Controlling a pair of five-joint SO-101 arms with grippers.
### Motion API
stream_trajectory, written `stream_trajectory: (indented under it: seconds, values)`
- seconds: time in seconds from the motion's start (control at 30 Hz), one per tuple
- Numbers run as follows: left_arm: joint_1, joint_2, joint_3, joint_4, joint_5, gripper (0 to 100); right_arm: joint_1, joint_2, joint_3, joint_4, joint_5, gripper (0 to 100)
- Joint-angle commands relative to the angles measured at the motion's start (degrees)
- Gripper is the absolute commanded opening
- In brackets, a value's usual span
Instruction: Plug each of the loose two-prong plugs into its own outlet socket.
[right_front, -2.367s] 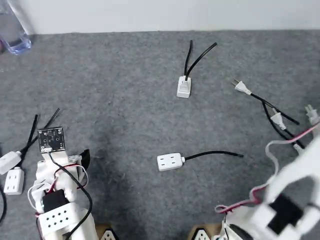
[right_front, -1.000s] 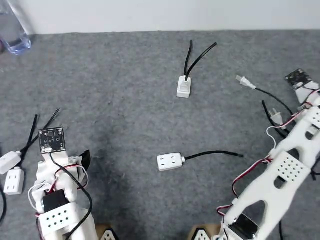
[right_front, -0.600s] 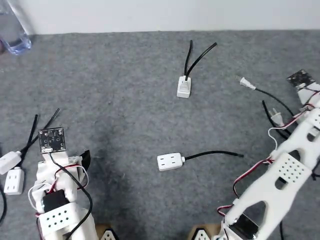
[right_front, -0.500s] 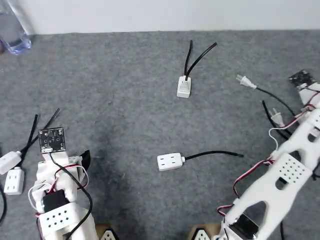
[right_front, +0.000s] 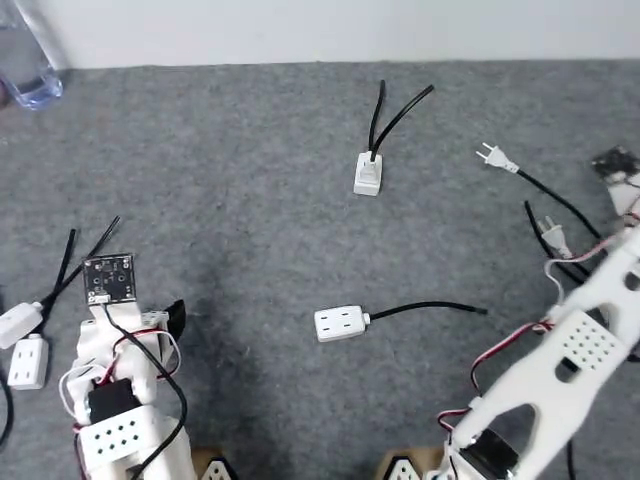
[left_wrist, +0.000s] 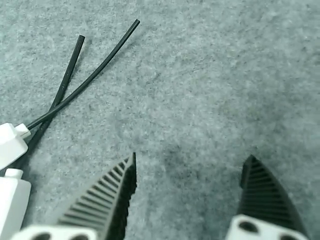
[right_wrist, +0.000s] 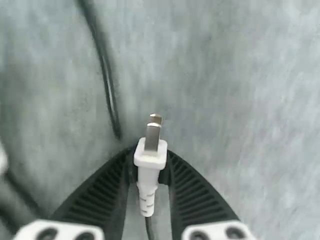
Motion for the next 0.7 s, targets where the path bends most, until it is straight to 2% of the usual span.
stream_trajectory:
  seconds: [0.0,0.17,0.3,0.4,0.67]
  values:
    - [0.44,-0.53,-0.13,-1.67,0.09,32,2.68,-5.58,-6.42,11.21,0.44,0.8]
    - [0.44,-0.53,-0.13,-1.67,0.09,32,0.66,-14.46,-5.98,22.37,0.18,0.8]
    - [0.53,-0.53,-0.13,-1.67,0.09,32,-0.48,-20.79,-5.8,22.64,-6.77,0.8]
    - [0.53,-0.53,-0.13,-1.67,0.09,32,-1.71,-24.4,-4.04,22.81,-7.03,0.8]
    - [0.53,-0.53,-0.13,-1.67,0.09,32,-8.75,-38.46,18.2,22.81,-4.13,0.8]
